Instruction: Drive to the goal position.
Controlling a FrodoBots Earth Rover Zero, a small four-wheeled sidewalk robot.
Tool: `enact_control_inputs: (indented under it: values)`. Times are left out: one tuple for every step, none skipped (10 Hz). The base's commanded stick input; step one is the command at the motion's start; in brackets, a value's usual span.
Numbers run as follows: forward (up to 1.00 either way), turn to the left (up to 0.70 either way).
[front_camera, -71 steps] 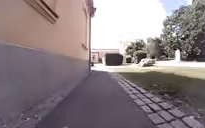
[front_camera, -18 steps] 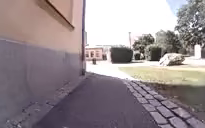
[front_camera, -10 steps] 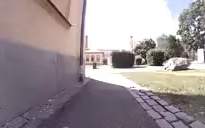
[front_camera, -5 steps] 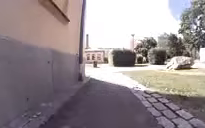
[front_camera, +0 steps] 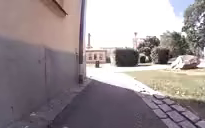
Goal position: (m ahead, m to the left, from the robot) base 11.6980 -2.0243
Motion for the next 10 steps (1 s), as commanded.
enact_control_inputs:
  values:
    - [0.85, 0.00]
    - [0.85, 0.00]
    - [0.85, 0.00]
    - [0.85, 0.00]
    - [0.85, 0.00]
    - [0.85, 0.00]
    - [0.85, 0.00]
    - [0.85, -0.10]
    - [0.85, -0.29]
    - [0.85, -0.30]
